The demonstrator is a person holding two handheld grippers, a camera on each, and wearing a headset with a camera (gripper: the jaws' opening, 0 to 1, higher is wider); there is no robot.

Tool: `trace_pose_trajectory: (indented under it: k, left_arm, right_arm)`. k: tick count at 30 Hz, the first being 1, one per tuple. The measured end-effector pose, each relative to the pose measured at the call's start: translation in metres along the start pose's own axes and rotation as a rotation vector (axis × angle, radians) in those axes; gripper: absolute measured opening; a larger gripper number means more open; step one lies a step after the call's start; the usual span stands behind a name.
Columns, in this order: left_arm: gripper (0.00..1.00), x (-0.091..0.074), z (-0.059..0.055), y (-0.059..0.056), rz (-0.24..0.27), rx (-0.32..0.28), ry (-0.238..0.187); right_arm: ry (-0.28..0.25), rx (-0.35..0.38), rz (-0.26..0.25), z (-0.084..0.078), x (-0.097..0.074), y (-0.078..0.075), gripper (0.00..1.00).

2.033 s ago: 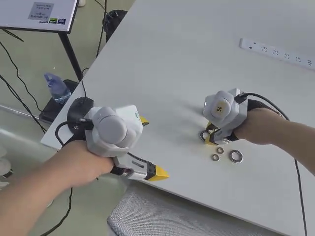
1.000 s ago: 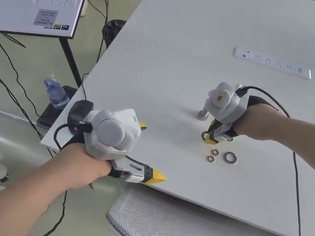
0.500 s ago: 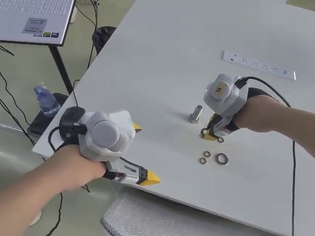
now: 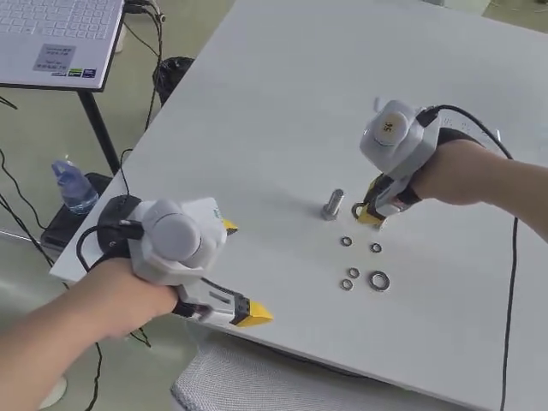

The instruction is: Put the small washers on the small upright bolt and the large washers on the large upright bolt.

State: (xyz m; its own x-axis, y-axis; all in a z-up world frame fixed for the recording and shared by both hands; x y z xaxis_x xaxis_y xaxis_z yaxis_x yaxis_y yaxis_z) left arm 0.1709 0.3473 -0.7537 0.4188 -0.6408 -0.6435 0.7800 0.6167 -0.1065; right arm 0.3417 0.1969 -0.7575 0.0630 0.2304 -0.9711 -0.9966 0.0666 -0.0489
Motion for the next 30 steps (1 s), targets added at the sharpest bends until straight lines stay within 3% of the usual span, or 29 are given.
trace_pose_trajectory:
  k: [16, 30]
  left_arm:
    - [0.82, 0.003, -0.002, 0.002, -0.006, -0.006, 0.012]
    - [0.82, 0.001, -0.005, 0.006, 0.001, -0.009, 0.023]
  right_arm:
    - [-0.033, 0.024, -0.001, 0.013, 0.001, -0.013, 0.21]
    - [-0.024, -0.024, -0.013, 0.034, 0.010, -0.020, 0.21]
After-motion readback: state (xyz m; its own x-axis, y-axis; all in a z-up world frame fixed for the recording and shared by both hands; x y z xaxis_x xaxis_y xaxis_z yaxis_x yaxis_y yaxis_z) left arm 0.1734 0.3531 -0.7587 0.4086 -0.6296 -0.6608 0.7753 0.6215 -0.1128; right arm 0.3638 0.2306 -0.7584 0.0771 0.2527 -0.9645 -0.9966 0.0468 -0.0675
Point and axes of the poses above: the centre of the closed fingertips' face, and the gripper's own axes: x roughly forward along the fingers, y roughly to its left, z roughly out of its top, the point moved 4 cm from there along -x, roughly backward along the fingers, and after that the axes turned 3 degrees about -z, right-handed, at the moved point
